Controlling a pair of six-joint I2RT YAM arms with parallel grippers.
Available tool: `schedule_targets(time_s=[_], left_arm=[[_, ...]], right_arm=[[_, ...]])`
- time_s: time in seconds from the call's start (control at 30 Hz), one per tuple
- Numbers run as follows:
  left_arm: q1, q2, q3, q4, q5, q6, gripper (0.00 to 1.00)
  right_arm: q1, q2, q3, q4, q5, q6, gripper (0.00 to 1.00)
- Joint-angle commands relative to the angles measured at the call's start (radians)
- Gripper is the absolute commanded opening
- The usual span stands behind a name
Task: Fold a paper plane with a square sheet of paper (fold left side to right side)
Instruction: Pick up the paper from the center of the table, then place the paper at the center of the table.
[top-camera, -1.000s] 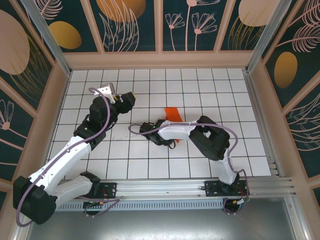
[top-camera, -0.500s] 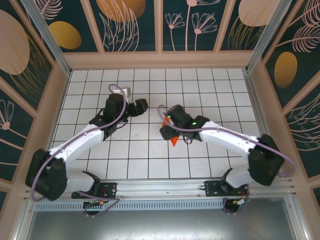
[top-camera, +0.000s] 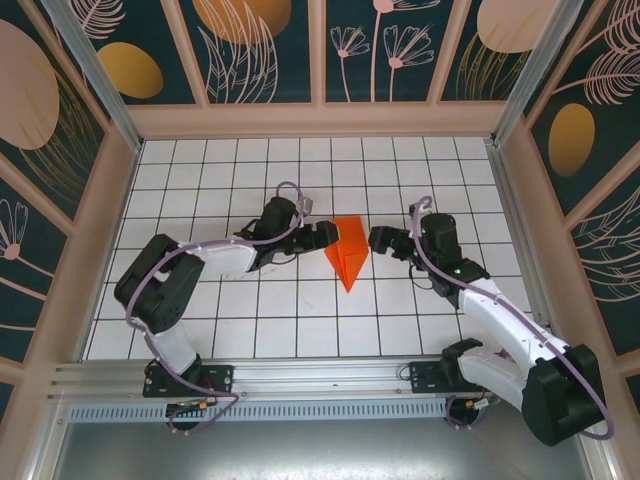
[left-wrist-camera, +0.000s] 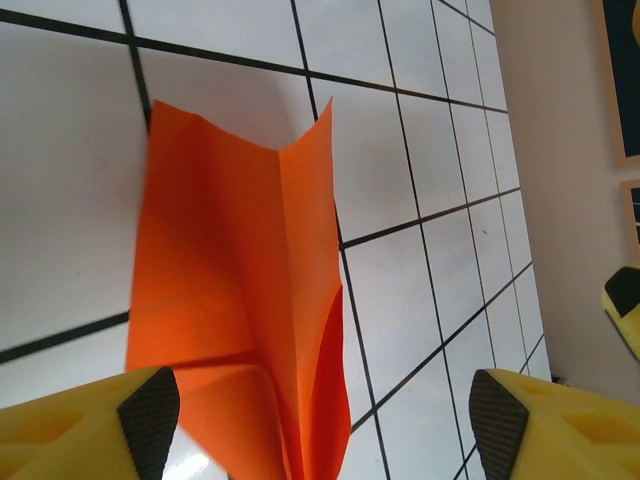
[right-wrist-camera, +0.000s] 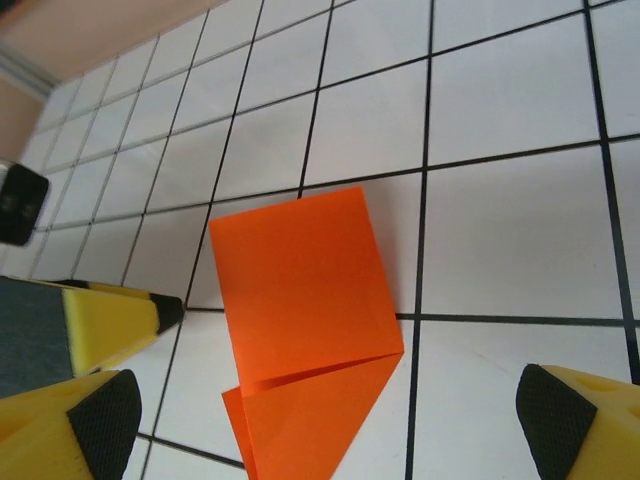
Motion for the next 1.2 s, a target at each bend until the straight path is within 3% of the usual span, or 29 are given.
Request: schedule_targets(time_s=[0.0, 0.13, 0.23, 0.4, 0.53, 0.6, 0.87, 1.0, 1.17], left_arm=[[-0.006, 0.068, 0.059, 0.088, 0.049, -0.023, 0.77], [-0.005, 0.147, 0.12, 0.102, 0.06, 0.004, 0.69], [-0.006, 0.185, 0.153, 0.104, 0.054, 0.063, 0.54], [0.013, 0.17, 0.142, 0.106, 0.03, 0.131, 0.26], [0.041, 0.127, 0.073, 0.164, 0.063, 0.138, 0.12], [0.056, 0.102, 0.008, 0.222, 0.095, 0.129, 0.09], [0.099, 0.032, -0.162, 0.438, 0.232, 0.104, 0.04], [0.102, 0.029, -0.196, 0.513, 0.278, 0.09, 0.04], [0.102, 0.035, -0.208, 0.541, 0.294, 0.085, 0.04]], right_arm=[[-0.04, -0.067, -0.079, 0.149, -0.031, 0.123, 0.99], [-0.062, -0.16, -0.213, 0.292, 0.007, 0.204, 0.99], [-0.067, -0.177, -0.256, 0.312, 0.012, 0.184, 0.99], [-0.105, -0.107, -0.214, 0.24, -0.135, 0.112, 0.99], [-0.15, 0.013, -0.211, 0.343, -0.322, 0.106, 0.99], [-0.157, 0.1, -0.191, 0.39, -0.406, 0.094, 0.98], [-0.157, 0.444, -0.073, 0.61, -0.66, 0.067, 0.75], [-0.15, 0.579, -0.007, 0.669, -0.721, 0.056, 0.67], [-0.149, 0.686, 0.047, 0.7, -0.739, 0.027, 0.65]])
